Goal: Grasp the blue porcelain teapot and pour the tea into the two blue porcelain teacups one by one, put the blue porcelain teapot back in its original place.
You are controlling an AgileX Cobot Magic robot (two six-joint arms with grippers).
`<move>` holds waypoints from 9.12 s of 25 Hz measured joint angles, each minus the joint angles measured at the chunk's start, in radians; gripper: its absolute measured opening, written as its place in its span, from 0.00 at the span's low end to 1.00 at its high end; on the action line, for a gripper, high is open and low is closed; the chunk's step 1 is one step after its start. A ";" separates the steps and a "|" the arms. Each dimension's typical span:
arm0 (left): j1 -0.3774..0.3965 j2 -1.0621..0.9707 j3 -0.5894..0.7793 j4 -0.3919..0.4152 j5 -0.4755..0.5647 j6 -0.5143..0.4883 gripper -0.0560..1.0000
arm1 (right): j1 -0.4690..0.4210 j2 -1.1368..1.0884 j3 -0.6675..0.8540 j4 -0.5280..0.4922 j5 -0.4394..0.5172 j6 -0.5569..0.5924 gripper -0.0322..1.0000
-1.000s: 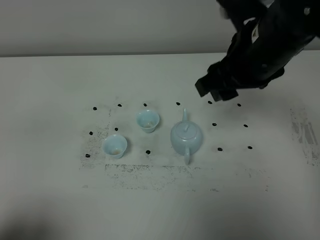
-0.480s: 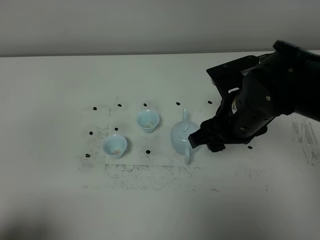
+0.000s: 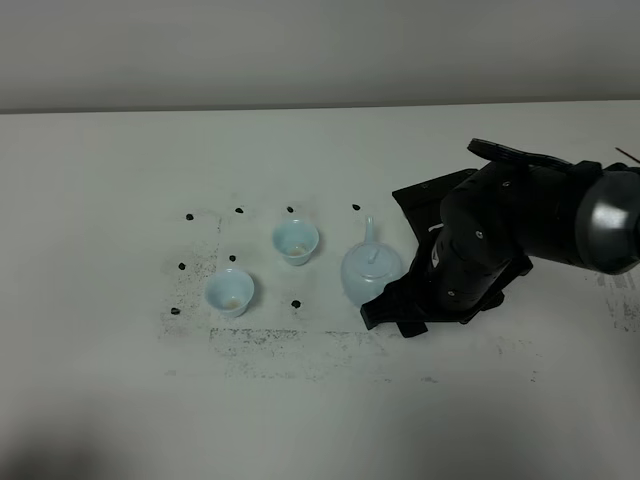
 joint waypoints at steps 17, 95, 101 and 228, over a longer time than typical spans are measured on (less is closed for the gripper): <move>0.000 0.000 0.000 0.000 0.000 0.000 0.74 | 0.051 -0.110 0.015 0.040 -0.005 -0.027 0.59; 0.000 0.000 0.000 0.000 0.000 0.000 0.74 | 0.053 0.011 0.140 -0.128 -0.375 0.053 0.59; 0.000 0.000 0.000 0.000 0.000 0.000 0.74 | 0.053 0.025 0.140 -0.140 -0.384 0.055 0.59; 0.000 0.000 0.000 0.000 0.000 0.002 0.74 | -0.083 0.153 -0.272 0.140 0.215 -0.688 0.50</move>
